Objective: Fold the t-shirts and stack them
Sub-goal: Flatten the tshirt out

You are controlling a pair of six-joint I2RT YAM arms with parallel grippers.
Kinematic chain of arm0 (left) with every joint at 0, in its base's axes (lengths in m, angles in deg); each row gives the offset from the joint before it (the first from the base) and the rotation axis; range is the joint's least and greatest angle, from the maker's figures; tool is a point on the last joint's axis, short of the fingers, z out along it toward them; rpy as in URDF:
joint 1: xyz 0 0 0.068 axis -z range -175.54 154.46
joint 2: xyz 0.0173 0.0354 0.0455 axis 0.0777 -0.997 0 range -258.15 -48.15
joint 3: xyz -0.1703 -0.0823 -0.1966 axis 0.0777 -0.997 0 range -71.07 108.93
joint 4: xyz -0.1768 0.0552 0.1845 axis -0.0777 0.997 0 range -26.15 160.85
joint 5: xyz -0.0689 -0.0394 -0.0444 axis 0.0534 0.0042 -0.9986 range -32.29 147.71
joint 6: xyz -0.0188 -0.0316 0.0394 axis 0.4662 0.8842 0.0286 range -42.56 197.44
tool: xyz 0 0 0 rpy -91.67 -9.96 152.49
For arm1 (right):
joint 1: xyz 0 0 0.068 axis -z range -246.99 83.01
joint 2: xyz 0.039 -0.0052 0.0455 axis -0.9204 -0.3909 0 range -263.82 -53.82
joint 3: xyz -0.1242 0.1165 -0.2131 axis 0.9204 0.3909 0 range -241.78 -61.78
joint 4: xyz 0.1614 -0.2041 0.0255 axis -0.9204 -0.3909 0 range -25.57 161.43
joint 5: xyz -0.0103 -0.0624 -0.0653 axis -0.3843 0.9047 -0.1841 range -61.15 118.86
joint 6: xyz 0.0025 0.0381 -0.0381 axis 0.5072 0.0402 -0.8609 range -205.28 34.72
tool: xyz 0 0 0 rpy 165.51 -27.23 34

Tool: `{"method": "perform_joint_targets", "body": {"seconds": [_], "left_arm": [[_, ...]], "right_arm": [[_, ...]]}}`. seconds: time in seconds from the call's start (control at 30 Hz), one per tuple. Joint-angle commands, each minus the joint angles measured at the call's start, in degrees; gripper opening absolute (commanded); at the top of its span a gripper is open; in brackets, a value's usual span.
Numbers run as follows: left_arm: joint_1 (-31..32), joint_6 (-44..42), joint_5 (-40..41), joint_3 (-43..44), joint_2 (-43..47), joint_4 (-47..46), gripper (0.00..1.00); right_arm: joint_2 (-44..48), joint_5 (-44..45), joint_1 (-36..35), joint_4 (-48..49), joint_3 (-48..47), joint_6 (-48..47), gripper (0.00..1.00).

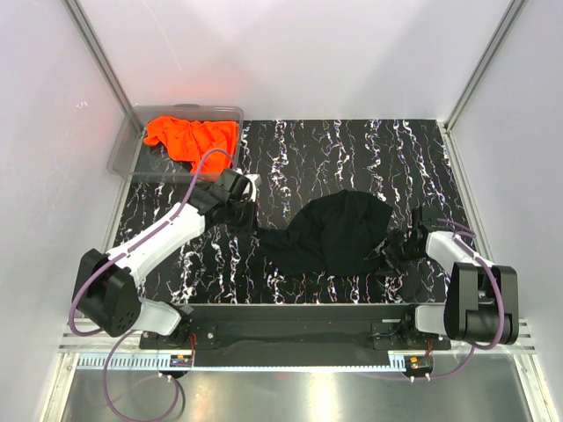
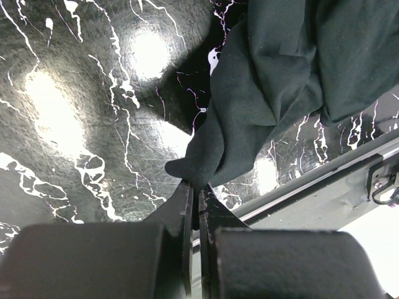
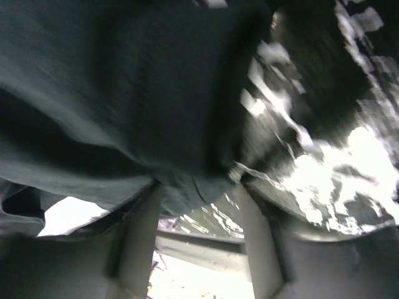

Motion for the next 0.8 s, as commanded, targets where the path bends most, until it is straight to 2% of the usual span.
{"method": "perform_joint_targets", "body": {"seconds": [0.0,0.03,0.13,0.17,0.3,0.33,0.47,0.5,0.6,0.67,0.77], "left_arm": [[-0.4,-2.6,-1.9,0.0,0.6,-0.3,0.0],[-1.0,-2.7,-2.3,0.0,1.3,-0.3,0.0],[-3.3,-3.6,-0.8,0.7,3.3,0.1,0.0],[-4.2,-3.9,-0.3,1.6,3.8,0.2,0.0],[-8.8,-5.0,3.5,5.9,6.4,2.0,0.0],[-9.5,-5.4,6.1,7.2,7.1,2.7,0.0],[-11.6,-7.2,14.7,15.0,11.3,6.3,0.0],[-12.3,-7.6,16.8,16.2,12.3,7.0,0.0],[-12.8,-8.5,25.9,21.2,14.8,10.0,0.0],[-12.9,-8.9,32.7,25.7,14.4,12.8,0.0],[-13.5,-10.6,36.4,29.2,13.7,12.5,0.0]], "right_arm": [[-2.3,-3.6,0.1,8.8,-0.7,-0.4,0.49],[-2.4,-4.5,0.1,8.8,-2.0,0.0,0.29],[0.2,-2.5,0.1,4.5,-5.7,1.3,0.02],[2.5,-0.9,0.1,-0.7,-7.4,1.7,0.0],[9.0,10.4,0.1,-14.3,-21.1,0.5,0.0],[10.1,12.8,0.1,-16.7,-27.8,-0.3,0.0],[13.4,22.9,0.1,-26.9,-45.0,-3.0,0.0],[13.7,26.9,0.1,-28.1,-50.7,-3.4,0.0],[15.8,31.9,0.1,-30.6,-59.2,-4.6,0.0],[16.2,34.0,0.2,-31.1,-62.6,-5.5,0.0],[13.9,37.0,0.2,-28.9,-66.8,-6.0,0.0]]}}
